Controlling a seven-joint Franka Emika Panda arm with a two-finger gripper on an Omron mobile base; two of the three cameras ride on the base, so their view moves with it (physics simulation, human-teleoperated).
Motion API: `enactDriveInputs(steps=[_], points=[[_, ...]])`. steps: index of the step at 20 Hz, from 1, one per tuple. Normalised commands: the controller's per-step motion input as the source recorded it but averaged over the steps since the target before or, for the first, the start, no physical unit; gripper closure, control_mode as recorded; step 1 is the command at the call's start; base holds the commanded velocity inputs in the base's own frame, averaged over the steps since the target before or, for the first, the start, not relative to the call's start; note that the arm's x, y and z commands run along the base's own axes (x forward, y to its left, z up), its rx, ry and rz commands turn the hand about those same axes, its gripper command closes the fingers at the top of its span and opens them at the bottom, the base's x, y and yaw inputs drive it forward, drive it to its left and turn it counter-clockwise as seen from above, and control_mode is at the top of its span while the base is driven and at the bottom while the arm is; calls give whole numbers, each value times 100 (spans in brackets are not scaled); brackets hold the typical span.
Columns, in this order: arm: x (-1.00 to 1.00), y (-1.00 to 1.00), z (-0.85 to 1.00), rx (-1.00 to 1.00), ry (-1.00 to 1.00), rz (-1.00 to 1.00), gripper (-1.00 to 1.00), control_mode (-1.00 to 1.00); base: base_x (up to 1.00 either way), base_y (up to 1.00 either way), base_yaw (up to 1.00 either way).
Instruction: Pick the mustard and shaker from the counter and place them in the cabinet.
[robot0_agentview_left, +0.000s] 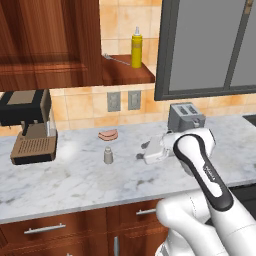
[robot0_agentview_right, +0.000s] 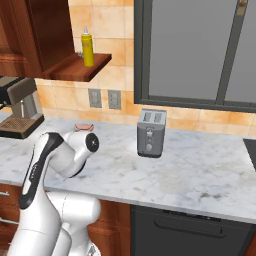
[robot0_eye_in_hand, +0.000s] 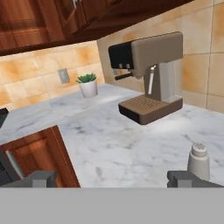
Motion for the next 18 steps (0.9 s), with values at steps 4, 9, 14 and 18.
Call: enactDriveInputs(steps=[4, 9, 14, 18], points=[[0, 0, -17, 8, 0, 0, -100, -100, 0, 0, 0], [0, 5, -11, 0, 1, 0, -100, -100, 0, 0, 0], [0, 9, -26, -2, 1, 1, -100, -100, 0, 0, 0], [7, 5, -19, 0, 0, 0, -100, -100, 0, 0, 0]])
